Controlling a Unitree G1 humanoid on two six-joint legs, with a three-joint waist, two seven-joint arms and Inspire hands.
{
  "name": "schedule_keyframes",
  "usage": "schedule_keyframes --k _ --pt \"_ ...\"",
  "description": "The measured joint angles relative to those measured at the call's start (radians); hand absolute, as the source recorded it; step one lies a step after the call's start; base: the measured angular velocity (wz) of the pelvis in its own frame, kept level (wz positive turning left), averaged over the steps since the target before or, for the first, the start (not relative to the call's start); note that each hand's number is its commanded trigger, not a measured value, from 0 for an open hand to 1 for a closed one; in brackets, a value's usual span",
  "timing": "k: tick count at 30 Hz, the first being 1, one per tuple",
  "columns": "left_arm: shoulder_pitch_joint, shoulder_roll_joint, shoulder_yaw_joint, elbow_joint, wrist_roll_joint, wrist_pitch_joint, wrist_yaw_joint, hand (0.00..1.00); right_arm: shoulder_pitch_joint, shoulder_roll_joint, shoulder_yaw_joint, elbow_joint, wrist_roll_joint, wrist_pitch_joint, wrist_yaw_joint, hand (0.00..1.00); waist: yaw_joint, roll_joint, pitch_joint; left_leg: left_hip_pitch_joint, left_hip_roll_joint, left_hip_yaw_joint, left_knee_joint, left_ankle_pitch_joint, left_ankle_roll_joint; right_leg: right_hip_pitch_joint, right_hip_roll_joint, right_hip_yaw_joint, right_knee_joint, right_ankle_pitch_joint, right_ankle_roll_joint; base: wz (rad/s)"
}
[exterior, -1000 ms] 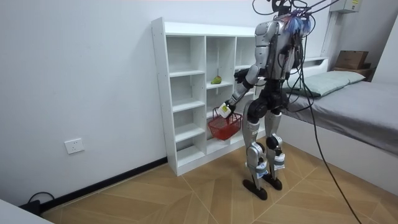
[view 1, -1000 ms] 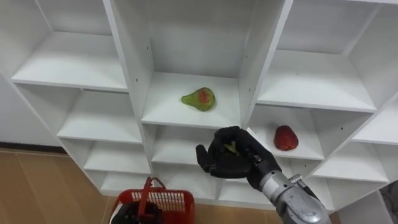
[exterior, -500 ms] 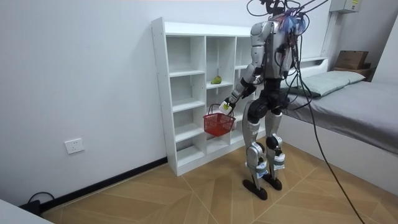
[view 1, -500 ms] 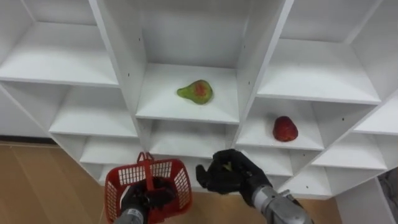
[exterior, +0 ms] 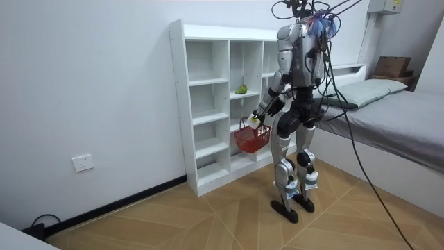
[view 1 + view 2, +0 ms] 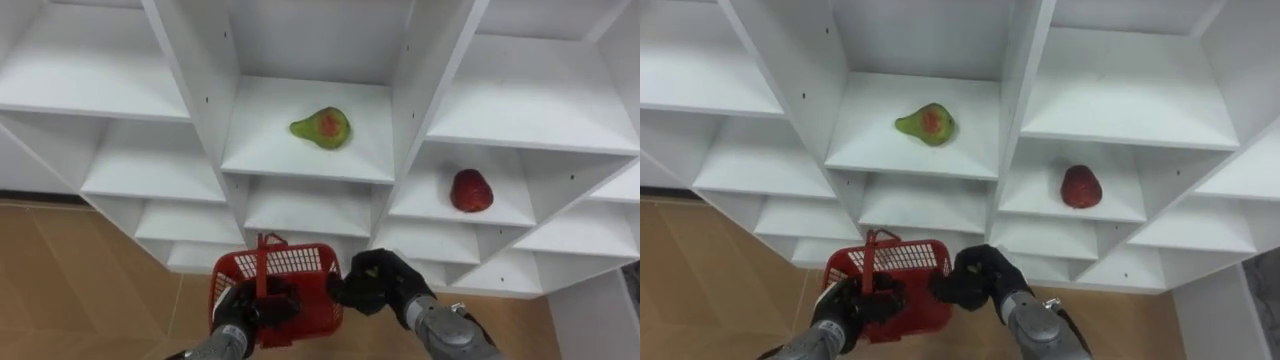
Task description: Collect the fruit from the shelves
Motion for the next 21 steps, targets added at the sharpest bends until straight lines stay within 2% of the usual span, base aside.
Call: schedule_keyframes --k 3,6,12,21 --pt "-0.002 0.002 -0.023 0.0 0.002 -0.001 -0.017 1.0 -0.009 0.007 0.001 0.007 -0.005 -0.001 -0.009 1.0 0.001 0.015 0.0027 -0.009 0.002 0.001 0.001 0.0 0.0 -0.017 0.0 0.0 0.013 0.0 0.0 0.0" --pt "-0.002 0.003 -0.031 0.0 0.004 -0.002 -0.043 1.0 -0.017 0.012 0.001 0.008 -0.003 -0.011 -0.022 1.0 0.0 0.021 0.0045 -0.011 0.002 0.002 0.001 0.0 0.0 -0.019 -0.001 -0.005 0.013 0.0 0.0 0.0" --pt "-0.006 0.002 -0.049 0.021 0.043 -0.011 -0.074 1.0 -0.028 0.015 0.004 0.037 0.002 -0.057 -0.057 1.0 0.001 0.022 0.0044 -0.011 0.001 0.002 0.0 0.0 0.0 -0.019 -0.002 -0.009 0.012 0.0 0.0 0.0" --pt "-0.007 0.005 -0.106 0.029 0.042 -0.011 -0.111 1.0 -0.055 0.034 0.011 0.074 0.115 -0.06 -0.066 1.0 -0.002 0.022 0.0042 -0.01 0.001 0.004 0.0 0.001 0.001 -0.017 -0.002 -0.01 0.011 0.0 0.0 0.0"
